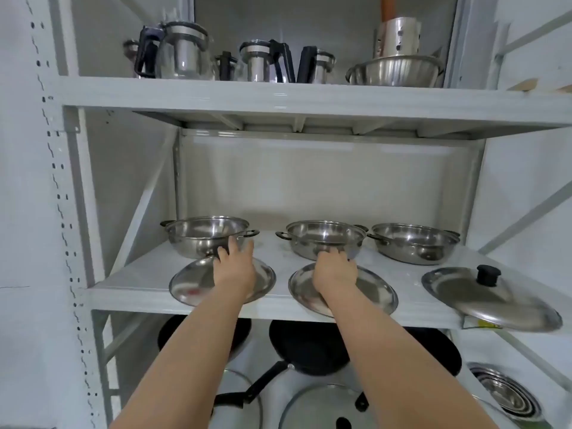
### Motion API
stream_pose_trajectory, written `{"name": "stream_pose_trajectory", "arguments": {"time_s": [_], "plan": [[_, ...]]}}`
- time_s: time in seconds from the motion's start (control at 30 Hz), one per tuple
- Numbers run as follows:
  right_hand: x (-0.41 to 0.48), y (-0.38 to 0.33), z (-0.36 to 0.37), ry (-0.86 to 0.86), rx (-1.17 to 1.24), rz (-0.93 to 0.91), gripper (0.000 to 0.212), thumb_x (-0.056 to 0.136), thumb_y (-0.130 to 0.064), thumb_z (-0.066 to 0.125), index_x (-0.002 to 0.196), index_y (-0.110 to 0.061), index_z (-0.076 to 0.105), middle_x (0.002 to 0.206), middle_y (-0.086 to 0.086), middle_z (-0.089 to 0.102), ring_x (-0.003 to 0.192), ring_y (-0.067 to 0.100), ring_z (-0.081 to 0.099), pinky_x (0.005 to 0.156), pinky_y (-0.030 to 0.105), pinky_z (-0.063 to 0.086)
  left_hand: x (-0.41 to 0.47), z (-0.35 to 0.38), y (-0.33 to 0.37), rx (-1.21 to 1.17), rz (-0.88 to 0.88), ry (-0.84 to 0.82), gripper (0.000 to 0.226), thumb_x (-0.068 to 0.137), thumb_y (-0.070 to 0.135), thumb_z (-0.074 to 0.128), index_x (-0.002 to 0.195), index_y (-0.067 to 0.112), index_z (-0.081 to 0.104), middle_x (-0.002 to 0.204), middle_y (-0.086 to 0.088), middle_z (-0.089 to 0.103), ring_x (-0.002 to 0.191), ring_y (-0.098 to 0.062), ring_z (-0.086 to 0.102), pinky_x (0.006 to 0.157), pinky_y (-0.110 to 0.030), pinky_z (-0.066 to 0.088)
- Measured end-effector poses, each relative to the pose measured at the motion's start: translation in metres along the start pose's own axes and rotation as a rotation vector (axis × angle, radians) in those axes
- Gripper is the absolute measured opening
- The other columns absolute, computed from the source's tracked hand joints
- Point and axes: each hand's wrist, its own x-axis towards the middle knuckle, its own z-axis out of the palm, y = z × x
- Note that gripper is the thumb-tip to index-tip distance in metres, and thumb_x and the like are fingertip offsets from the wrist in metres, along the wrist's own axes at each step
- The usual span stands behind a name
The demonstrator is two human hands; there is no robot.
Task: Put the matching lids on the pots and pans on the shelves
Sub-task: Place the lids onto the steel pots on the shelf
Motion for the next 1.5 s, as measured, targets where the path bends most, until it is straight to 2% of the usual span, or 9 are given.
{"name": "stream_pose_trajectory", "arguments": {"time_s": [0.07,0.2,0.4,0.6,0.77,0.87,1.1,1.33,1.5], "plan": [[0.009,0.004,0.003,-0.027,-0.021,0.030,0.045,0.089,-0.017,0.052,0.134,-0.013,0.049,0.141,0.010,0.044,0.131,0.028,0.039,0.107,0.041,0.035,0.010,0.001,0.002,0.031,-0.074,-0.042,0.067,0.093,0.009,0.036,0.151,0.032,0.012,0.161,-0.016,-0.003,0.144,-0.045,0.009,0.119,-0.049,0.016],[0.029,0.007,0.011,-0.013,-0.078,0.060,0.046,0.091,-0.019,0.050,0.136,-0.012,0.046,0.142,0.011,0.044,0.131,0.030,0.039,0.105,0.041,0.035,0.030,0.009,0.004,0.059,-0.138,-0.075,0.061,0.094,0.012,0.034,0.151,0.029,0.018,0.160,-0.018,0.000,0.143,-0.049,0.007,0.120,-0.049,0.014],[0.043,0.022,0.013,0.039,-0.104,0.141,0.036,0.091,-0.011,0.052,0.126,-0.006,0.056,0.128,0.013,0.057,0.117,0.026,0.054,0.094,0.031,0.043,0.038,0.009,-0.009,0.121,-0.170,-0.049,0.043,0.093,0.009,0.041,0.136,0.010,0.042,0.140,-0.016,0.036,0.128,-0.039,0.037,0.104,-0.042,0.038],[0.047,0.023,-0.012,0.028,0.005,0.104,0.032,0.091,-0.004,0.049,0.120,-0.008,0.063,0.123,0.009,0.064,0.112,0.024,0.062,0.086,0.031,0.050,0.032,-0.004,-0.002,0.188,-0.182,-0.078,0.044,0.094,0.009,0.044,0.138,0.009,0.043,0.138,-0.016,0.038,0.126,-0.036,0.041,0.102,-0.041,0.041],[0.044,0.011,-0.044,0.057,0.037,0.084,0.036,0.089,-0.007,0.051,0.124,-0.008,0.060,0.131,0.009,0.059,0.119,0.027,0.058,0.094,0.039,0.049,0.024,-0.037,0.018,0.244,-0.124,-0.065,0.044,0.095,0.010,0.044,0.139,0.009,0.043,0.141,-0.016,0.045,0.128,-0.033,0.047,0.101,-0.038,0.043],[0.042,0.002,-0.070,0.093,0.040,0.052,0.036,0.089,-0.006,0.052,0.125,-0.006,0.058,0.134,0.011,0.055,0.121,0.031,0.055,0.096,0.044,0.049,0.027,-0.058,0.028,0.194,-0.105,-0.061,0.042,0.091,0.008,0.046,0.133,0.011,0.052,0.135,-0.012,0.053,0.124,-0.031,0.053,0.093,-0.039,0.048],[0.061,-0.008,-0.102,0.184,0.060,0.012,0.040,0.087,-0.001,0.052,0.126,-0.007,0.057,0.132,0.008,0.055,0.121,0.027,0.055,0.089,0.036,0.049,0.041,-0.089,0.043,0.161,-0.148,0.032,0.035,0.092,0.004,0.046,0.126,0.003,0.055,0.131,-0.016,0.056,0.121,-0.033,0.055,0.095,-0.038,0.047],[0.109,-0.006,-0.095,0.240,0.052,-0.058,0.034,0.088,-0.004,0.051,0.120,-0.008,0.063,0.126,0.010,0.061,0.116,0.028,0.059,0.091,0.029,0.048,0.083,-0.086,0.040,0.120,-0.188,0.089,0.036,0.092,-0.001,0.043,0.127,0.003,0.054,0.132,-0.017,0.054,0.122,-0.036,0.053,0.096,-0.040,0.047],[0.155,0.010,-0.083,0.281,0.072,-0.037,0.030,0.091,-0.012,0.054,0.119,-0.004,0.061,0.125,0.017,0.059,0.116,0.034,0.053,0.091,0.033,0.045,0.122,-0.089,0.018,0.151,-0.162,0.120,0.034,0.091,-0.003,0.040,0.122,0.002,0.055,0.126,-0.019,0.056,0.117,-0.038,0.054,0.093,-0.042,0.048]]}}
